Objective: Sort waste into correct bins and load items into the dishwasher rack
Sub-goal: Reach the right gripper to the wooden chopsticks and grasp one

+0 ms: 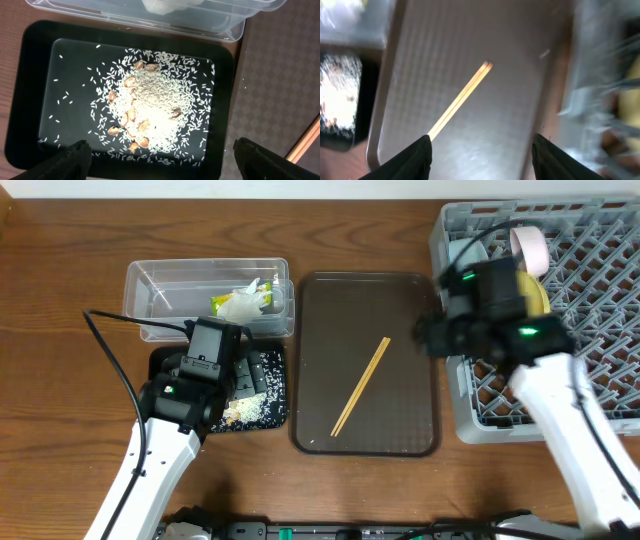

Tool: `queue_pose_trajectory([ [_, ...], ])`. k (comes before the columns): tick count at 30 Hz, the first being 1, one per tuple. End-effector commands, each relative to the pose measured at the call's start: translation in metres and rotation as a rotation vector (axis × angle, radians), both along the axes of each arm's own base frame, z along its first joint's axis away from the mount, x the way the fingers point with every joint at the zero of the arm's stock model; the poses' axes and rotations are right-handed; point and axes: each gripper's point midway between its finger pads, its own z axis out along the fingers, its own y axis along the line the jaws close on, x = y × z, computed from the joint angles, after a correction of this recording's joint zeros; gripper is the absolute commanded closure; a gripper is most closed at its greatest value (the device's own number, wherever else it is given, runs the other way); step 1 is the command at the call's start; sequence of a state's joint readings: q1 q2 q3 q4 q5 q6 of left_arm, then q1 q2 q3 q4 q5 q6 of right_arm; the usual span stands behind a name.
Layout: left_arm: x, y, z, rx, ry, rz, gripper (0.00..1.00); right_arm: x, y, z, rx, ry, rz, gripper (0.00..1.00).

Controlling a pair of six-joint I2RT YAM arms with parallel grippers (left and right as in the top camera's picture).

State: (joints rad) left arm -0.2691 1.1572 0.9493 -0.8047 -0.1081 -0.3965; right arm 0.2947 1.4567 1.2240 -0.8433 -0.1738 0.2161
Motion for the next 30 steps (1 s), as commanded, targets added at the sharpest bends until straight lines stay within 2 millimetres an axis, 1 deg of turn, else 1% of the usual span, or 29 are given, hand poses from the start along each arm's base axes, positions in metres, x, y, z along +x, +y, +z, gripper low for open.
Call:
queue_pose_trajectory([
  [1,0.001,0.003,0.002,0.002,-0.006,0.017,0.07,-0.016,0.024,-0.045,0.02,0.135,-0.05,0.39],
  [3,0.001,0.003,0.002,0.002,-0.006,0.018,0.07,-0.017,0.033,-0.068,-0.004,0.162,-0.074,0.39],
  [6,0.001,0.003,0.002,0.002,-0.006,0.018,0.07,-0.012,0.043,-0.099,-0.059,0.172,-0.111,0.41],
  [8,0.001,0.003,0.002,0.002,-0.006,0.018,0.07,-0.007,0.047,-0.113,-0.107,0.155,-0.123,0.42],
  [10,0.001,0.003,0.002,0.002,-0.006,0.018,0.07,-0.005,0.058,-0.126,-0.129,0.144,-0.102,0.46],
  [12,0.001,0.003,0.002,0.002,-0.006,0.018,0.07,-0.007,0.065,-0.139,-0.144,0.152,-0.119,0.47],
  [15,0.001,0.003,0.002,0.002,-0.005,0.017,0.07,-0.012,0.066,-0.154,-0.166,0.184,-0.179,0.48],
  [18,0.001,0.003,0.002,0.002,-0.006,0.017,0.07,-0.016,0.065,-0.163,-0.183,0.204,-0.189,0.47],
  [23,0.001,0.003,0.002,0.002,-0.006,0.017,0.07,-0.017,0.064,-0.163,-0.189,0.209,-0.189,0.48],
  [26,0.001,0.003,0.002,0.002,-0.005,0.017,0.07,-0.019,0.063,-0.164,-0.195,0.217,-0.189,0.53],
  [30,0.001,0.003,0.002,0.002,-0.005,0.017,0.07,-0.018,0.062,-0.162,-0.193,0.215,-0.19,0.54],
])
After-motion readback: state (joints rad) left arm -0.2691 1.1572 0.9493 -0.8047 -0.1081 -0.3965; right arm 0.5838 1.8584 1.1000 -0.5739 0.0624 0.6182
